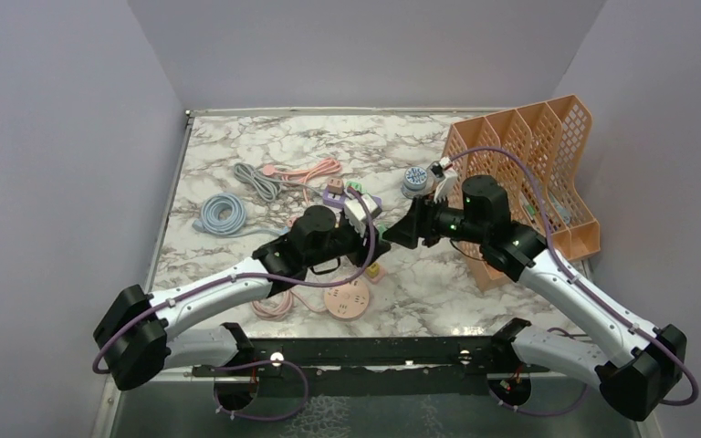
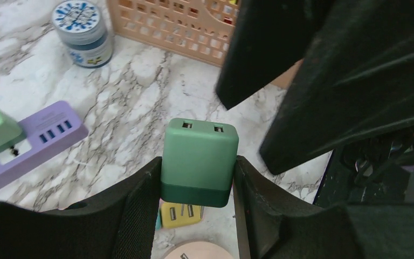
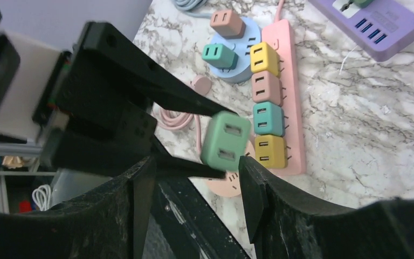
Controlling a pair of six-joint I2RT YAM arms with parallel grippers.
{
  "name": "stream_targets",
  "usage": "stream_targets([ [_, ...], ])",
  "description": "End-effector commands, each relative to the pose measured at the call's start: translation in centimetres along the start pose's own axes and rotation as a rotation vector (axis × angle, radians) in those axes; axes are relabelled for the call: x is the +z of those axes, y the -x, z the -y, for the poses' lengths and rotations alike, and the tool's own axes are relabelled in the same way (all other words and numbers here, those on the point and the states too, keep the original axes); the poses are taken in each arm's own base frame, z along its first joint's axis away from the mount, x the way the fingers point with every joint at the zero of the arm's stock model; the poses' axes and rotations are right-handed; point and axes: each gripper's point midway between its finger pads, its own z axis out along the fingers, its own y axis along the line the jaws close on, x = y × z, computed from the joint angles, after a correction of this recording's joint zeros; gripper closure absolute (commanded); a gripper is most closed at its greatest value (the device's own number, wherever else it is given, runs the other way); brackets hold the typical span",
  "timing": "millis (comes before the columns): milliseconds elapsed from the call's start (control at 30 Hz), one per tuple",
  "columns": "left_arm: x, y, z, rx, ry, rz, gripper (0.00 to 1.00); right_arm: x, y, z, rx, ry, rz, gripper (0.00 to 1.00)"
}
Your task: Insert the plug
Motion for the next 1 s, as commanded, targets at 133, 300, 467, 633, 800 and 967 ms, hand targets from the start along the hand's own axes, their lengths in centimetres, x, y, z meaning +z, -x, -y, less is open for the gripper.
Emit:
stream_targets([
  [133, 2.0, 0.2, 3.5, 0.266, -0.122, 0.07, 0.62, 0.1, -2.1, 0.9, 0.041, -0.031, -0.1, 0.44],
  [300, 1.2, 0.7, 3.6, 0.303, -0.123, 0.125, 0.64, -0.3, -2.6, 2.7, 0.058, -0.118, -0.073, 0.44],
  [467, 0.8, 1.2, 3.7, 0.33, -0.13, 0.145, 0.64, 0.0, -3.7, 2.5, 0.054, -0.082, -0.122, 0.45],
  [633, 0.6, 1.5, 3.9, 0.34, -0.136, 0.161, 0.65, 0.5, -4.6, 2.3, 0.069, -0.051, -0.175, 0.53],
  [800, 0.7, 1.5, 3.7, 0.341, -0.127, 0.165, 0.66, 1.0, -4.7, 1.7, 0.094, -0.012, -0.179, 0.7],
  [967, 0.7, 1.8, 3.2, 0.323, -0.095, 0.17, 0.63, 1.5, -4.4, 1.5, 0.109, 0.003, -0.184, 0.92],
])
